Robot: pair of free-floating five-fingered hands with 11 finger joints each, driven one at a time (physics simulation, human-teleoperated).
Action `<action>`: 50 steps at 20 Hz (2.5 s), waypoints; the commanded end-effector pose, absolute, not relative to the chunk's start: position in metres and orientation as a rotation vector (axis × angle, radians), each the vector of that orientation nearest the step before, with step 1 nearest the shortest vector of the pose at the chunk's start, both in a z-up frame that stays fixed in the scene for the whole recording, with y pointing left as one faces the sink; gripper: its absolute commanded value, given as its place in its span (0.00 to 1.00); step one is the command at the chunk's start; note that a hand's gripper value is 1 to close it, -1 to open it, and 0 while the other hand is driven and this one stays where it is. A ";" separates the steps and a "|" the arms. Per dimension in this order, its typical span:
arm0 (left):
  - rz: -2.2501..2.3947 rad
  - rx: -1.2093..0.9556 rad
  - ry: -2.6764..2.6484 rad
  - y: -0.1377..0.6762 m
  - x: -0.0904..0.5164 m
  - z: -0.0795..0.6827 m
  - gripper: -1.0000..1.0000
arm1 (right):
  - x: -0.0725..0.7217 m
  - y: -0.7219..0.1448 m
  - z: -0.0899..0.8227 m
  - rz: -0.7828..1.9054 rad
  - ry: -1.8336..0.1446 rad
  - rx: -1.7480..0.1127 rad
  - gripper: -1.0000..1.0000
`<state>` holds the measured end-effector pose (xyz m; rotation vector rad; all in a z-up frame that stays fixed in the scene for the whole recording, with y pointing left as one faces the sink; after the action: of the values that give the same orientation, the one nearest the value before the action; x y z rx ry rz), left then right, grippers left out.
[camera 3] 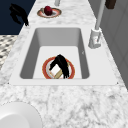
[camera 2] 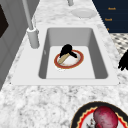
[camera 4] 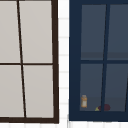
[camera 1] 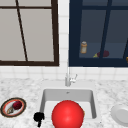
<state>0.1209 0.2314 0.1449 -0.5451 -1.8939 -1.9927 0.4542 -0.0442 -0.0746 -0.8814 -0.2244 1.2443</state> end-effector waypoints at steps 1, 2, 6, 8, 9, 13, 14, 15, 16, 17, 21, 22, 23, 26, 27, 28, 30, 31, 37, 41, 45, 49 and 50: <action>-1.993 -0.545 -1.894 0.231 0.121 0.145 0.50 | 0.465 -0.037 -0.094 1.197 -0.230 -0.793 1.00; -1.993 -0.545 -1.894 0.231 0.121 0.145 0.50 | 0.457 -0.038 -0.096 1.192 -0.240 -0.843 1.00; -1.993 -0.545 -1.894 0.231 0.121 0.145 0.50 | 0.464 -0.045 -0.076 1.168 -0.318 -1.045 1.00; -1.993 -0.545 -1.894 0.231 0.121 0.145 0.50 | 0.463 -0.046 -0.072 1.136 -0.363 -1.107 1.00; -1.993 -0.545 -1.894 0.231 0.121 0.145 0.50 | 0.460 -0.052 -0.061 1.123 -0.379 -1.139 1.00; -1.993 -0.545 -1.894 0.231 0.121 0.145 0.50 | 0.463 -0.055 -0.026 1.083 -0.328 -1.123 1.00; -1.993 -0.545 -1.894 0.231 0.121 0.145 0.50 | 0.462 -0.052 -0.019 1.101 -0.326 -1.127 1.00; -1.993 -0.545 -1.894 0.231 0.121 0.145 0.50 | 0.462 -0.055 -0.012 1.104 -0.324 -1.123 1.00; -1.993 -0.545 -1.894 0.231 0.121 0.145 0.50 | 0.458 -0.057 -0.004 1.107 -0.323 -1.122 1.00; -1.993 -0.545 -1.894 0.231 0.121 0.145 0.50 | 0.457 -0.058 0.003 1.108 -0.323 -1.122 1.00; -1.993 -0.545 -1.894 0.231 0.121 0.145 0.50 | 0.456 -0.061 0.035 1.116 -0.329 -1.127 1.00; -1.993 -0.545 -1.894 0.231 0.121 0.145 0.50 | 0.455 -0.066 0.043 1.118 -0.328 -1.127 1.00; -1.993 -0.545 -1.894 0.231 0.121 0.145 0.50 | 0.453 -0.069 0.051 1.123 -0.331 -1.132 1.00; -1.993 -0.545 -1.894 0.231 0.121 0.145 0.50 | 0.433 -0.085 0.075 1.121 -0.371 -1.138 1.00; -1.993 -0.545 -1.894 0.231 0.121 0.145 0.50 | 0.428 -0.090 0.083 1.113 -0.386 -1.145 1.00; -1.993 -0.545 -1.894 0.231 0.121 0.145 0.50 | 0.422 -0.095 0.091 1.102 -0.406 -1.156 1.00; -1.993 -0.545 -1.894 0.231 0.121 0.145 0.50 | 0.414 -0.104 0.107 1.090 -0.427 -1.165 1.00; -1.993 -0.545 -1.894 0.231 0.121 0.145 0.50 | 0.410 -0.110 0.115 1.085 -0.435 -1.167 1.00; -1.993 -0.545 -1.894 0.231 0.121 0.145 0.50 | 0.384 -0.143 0.158 1.090 -0.426 -1.173 1.00; -1.993 -0.545 -1.894 0.231 0.121 0.145 0.50 | 0.377 -0.158 0.185 1.108 -0.394 -1.179 1.00; -1.993 -0.545 -1.894 0.231 0.121 0.145 0.50 | 0.361 -0.176 0.213 1.110 -0.379 -1.198 1.00; -1.993 -0.545 -1.894 0.231 0.121 0.145 0.50 | 0.341 -0.189 0.234 1.124 -0.407 -1.213 1.00; -1.993 -0.545 -1.894 0.231 0.121 0.145 0.50 | 0.338 -0.192 0.238 1.131 -0.416 -1.206 1.00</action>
<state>0.1209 0.2314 0.1449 -0.5451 -1.8939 -1.9927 0.3511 -0.1835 0.2256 -1.1868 -0.3973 1.0982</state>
